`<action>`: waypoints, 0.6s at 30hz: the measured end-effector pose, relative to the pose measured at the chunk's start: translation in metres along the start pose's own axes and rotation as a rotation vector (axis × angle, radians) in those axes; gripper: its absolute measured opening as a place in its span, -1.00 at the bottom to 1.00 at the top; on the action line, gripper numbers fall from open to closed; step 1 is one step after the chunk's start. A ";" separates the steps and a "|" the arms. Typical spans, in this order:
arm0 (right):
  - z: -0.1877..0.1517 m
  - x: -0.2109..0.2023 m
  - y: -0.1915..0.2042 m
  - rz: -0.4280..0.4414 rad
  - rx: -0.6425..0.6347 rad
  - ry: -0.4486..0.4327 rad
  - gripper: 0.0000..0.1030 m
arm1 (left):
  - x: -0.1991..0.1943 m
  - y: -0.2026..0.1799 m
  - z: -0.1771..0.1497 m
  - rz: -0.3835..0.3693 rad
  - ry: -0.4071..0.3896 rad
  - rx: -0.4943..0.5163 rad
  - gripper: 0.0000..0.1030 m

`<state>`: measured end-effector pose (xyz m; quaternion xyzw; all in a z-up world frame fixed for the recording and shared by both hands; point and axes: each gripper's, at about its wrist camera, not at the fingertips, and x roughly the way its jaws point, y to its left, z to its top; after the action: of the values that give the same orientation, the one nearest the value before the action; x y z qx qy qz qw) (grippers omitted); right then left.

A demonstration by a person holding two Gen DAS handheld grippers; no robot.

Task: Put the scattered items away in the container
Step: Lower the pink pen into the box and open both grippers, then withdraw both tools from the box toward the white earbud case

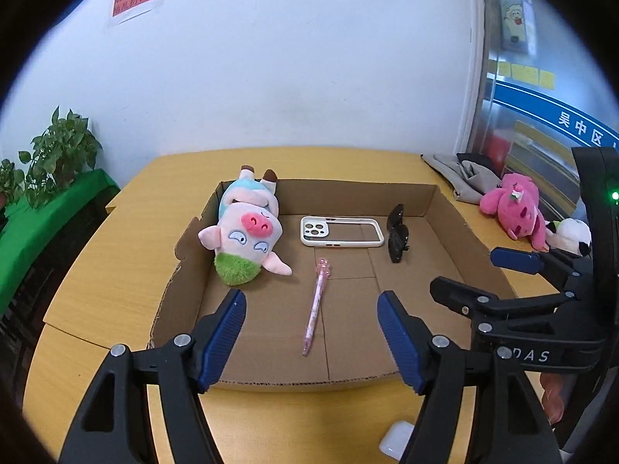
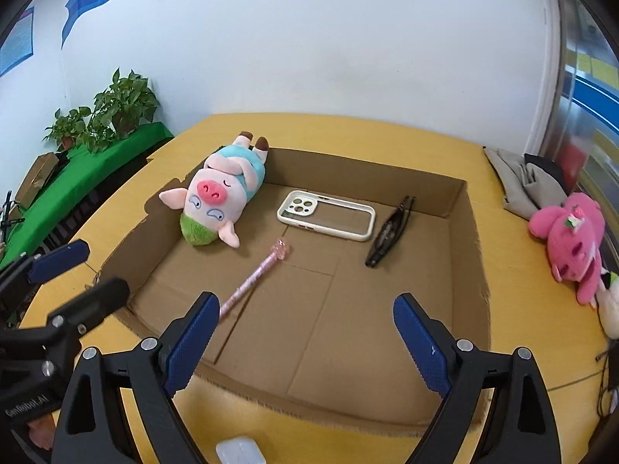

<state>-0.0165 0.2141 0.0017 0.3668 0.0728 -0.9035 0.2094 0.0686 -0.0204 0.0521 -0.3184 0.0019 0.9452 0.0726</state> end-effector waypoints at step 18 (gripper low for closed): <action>-0.022 -0.023 -0.008 -0.018 0.000 -0.005 0.83 | -0.011 -0.002 -0.011 -0.011 -0.001 -0.003 0.36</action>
<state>0.0085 0.2353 0.0017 0.3639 0.0757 -0.9063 0.2013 0.0845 -0.0204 0.0497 -0.3182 -0.0015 0.9448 0.0773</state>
